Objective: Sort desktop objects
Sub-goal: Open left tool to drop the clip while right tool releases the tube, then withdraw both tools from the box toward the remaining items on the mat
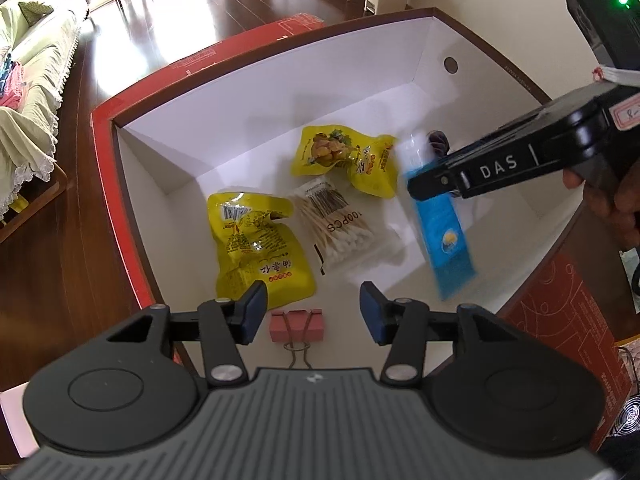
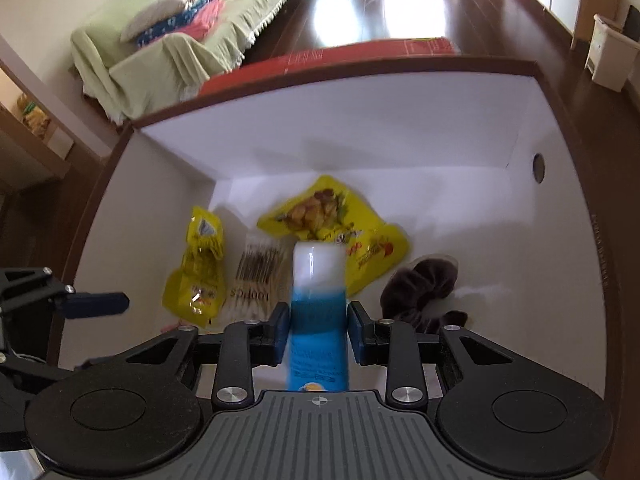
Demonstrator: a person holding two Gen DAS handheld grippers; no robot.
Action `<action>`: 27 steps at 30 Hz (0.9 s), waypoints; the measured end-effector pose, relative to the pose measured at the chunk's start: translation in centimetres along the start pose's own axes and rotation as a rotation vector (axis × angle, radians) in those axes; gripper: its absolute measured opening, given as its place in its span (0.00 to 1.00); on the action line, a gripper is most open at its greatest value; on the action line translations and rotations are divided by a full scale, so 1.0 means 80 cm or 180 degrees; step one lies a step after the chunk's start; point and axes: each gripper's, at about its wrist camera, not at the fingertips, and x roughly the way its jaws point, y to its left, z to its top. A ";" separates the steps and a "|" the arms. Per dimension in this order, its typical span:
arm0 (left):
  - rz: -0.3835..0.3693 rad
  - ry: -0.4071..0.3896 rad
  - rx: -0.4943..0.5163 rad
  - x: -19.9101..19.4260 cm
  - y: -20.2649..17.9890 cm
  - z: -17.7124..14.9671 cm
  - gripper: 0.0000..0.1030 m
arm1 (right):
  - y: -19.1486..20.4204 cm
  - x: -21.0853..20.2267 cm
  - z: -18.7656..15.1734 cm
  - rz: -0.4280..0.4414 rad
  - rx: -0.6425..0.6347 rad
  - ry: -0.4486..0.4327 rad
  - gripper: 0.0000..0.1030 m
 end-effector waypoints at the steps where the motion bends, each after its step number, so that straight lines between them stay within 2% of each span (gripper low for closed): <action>1: 0.0007 0.0000 -0.0006 0.000 0.001 0.000 0.45 | -0.001 -0.001 0.000 0.0004 0.0012 0.0003 0.29; 13: 0.0061 -0.0077 -0.0064 -0.020 0.000 -0.004 0.45 | -0.007 -0.041 -0.015 0.0154 0.0230 -0.0097 0.29; 14: 0.0066 -0.0088 -0.0068 -0.023 -0.001 -0.005 0.46 | -0.006 -0.044 -0.018 0.0160 0.0243 -0.0108 0.32; 15: 0.0073 -0.0100 -0.0072 -0.027 -0.002 -0.006 0.46 | -0.005 -0.048 -0.020 0.0158 0.0257 -0.0123 0.57; 16: 0.0078 -0.0113 -0.0079 -0.030 -0.002 -0.007 0.46 | -0.004 -0.052 -0.024 0.0130 0.0276 -0.0158 0.73; 17: 0.0082 -0.0126 -0.0086 -0.034 -0.003 -0.008 0.46 | -0.003 -0.059 -0.028 0.0092 0.0283 -0.0222 0.80; 27: 0.0158 -0.0280 -0.0135 -0.079 -0.017 -0.029 0.55 | 0.014 -0.120 -0.064 0.0021 0.0254 -0.0552 0.80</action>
